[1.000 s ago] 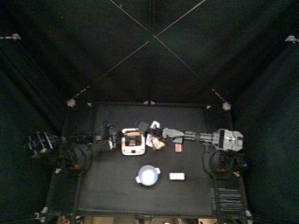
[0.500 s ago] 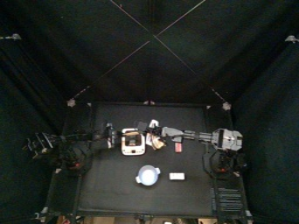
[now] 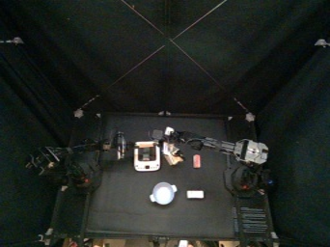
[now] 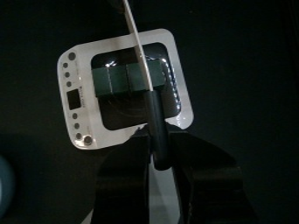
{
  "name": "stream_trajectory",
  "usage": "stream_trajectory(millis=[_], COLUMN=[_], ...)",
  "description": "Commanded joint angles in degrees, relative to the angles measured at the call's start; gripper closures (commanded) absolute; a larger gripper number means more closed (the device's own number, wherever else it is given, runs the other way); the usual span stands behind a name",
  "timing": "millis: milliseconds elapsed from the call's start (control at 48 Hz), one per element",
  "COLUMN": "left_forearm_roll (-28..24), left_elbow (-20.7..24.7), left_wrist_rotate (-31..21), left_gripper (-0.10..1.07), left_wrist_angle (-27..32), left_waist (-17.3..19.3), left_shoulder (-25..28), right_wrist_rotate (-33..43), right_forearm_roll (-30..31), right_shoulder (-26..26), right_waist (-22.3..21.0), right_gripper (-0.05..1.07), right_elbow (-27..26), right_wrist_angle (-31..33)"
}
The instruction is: Cut sushi roll
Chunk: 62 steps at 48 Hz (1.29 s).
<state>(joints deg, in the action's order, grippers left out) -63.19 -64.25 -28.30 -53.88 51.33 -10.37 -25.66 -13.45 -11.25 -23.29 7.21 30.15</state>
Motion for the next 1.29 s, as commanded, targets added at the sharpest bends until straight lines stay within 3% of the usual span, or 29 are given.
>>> stream_trajectory(millis=[0,542,1271], left_forearm_roll=[-0.62,-0.53,-0.44], left_elbow=[1.32,2.02,2.64], left_wrist_rotate=[-0.09,-0.09,-0.09], left_gripper=[0.84,0.84,0.84], left_wrist_angle=[-0.88,-0.35,-0.26], left_waist=[-0.09,0.09,0.18], left_shoulder=[1.23,4.92,7.91], right_wrist_rotate=[-0.26,0.00,0.26], right_forearm_roll=[-0.35,-0.62,-0.70], right_shoulder=[0.70,-0.53,-2.37], right_waist=[-0.26,-0.09,-0.26], right_gripper=[0.54,0.54,0.54], right_elbow=[-0.97,3.34,3.25], right_wrist_angle=[-1.49,-4.31,-4.66])
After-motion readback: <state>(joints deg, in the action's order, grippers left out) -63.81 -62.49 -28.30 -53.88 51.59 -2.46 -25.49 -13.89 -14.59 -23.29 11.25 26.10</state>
